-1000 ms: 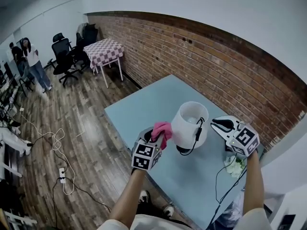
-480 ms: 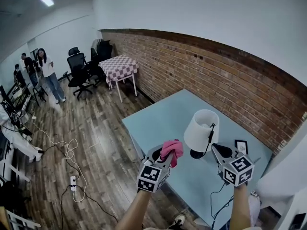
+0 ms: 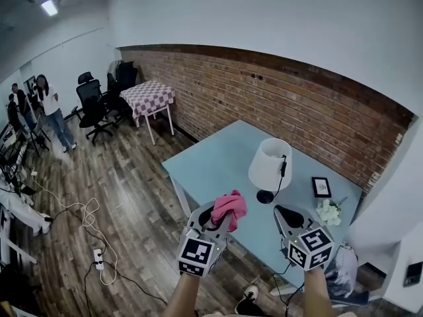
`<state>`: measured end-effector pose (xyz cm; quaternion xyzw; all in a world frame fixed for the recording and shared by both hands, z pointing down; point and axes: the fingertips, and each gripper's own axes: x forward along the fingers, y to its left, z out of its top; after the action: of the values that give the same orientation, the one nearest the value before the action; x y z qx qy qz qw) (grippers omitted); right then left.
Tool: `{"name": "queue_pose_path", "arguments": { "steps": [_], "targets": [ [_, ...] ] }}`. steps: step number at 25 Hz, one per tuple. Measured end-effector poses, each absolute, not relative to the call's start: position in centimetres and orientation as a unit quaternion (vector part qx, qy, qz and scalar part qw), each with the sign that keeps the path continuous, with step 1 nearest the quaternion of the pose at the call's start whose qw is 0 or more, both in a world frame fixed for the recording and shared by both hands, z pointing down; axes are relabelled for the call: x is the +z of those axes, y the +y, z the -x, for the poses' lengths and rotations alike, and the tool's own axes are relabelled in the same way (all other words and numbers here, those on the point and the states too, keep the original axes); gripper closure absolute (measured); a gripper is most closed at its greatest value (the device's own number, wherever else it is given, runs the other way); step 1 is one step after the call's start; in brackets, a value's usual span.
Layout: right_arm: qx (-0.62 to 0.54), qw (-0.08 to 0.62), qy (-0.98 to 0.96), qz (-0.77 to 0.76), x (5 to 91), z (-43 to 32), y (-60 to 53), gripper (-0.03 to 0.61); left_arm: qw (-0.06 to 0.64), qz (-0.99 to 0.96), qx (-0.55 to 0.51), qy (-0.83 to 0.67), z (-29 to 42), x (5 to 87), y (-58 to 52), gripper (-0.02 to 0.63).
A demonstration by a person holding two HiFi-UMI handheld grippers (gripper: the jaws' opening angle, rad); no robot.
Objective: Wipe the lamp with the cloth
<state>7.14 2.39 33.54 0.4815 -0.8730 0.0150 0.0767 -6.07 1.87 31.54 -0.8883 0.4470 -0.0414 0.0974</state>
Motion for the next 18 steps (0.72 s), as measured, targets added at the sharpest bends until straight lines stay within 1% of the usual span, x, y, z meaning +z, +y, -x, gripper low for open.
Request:
{"name": "queue_pose_path", "arguments": {
  "steps": [7,18],
  "targets": [
    [0.008,0.068,-0.870,-0.489,31.6,-5.4,7.1,0.569,0.103,0.888,-0.046,0.446,7.7,30.8,6.4,0.489],
    [0.003,0.077,-0.868,-0.491,31.7,-3.9,9.4,0.571,0.086,0.890,-0.046,0.445,8.6,31.8,8.8,0.489]
  ]
}}
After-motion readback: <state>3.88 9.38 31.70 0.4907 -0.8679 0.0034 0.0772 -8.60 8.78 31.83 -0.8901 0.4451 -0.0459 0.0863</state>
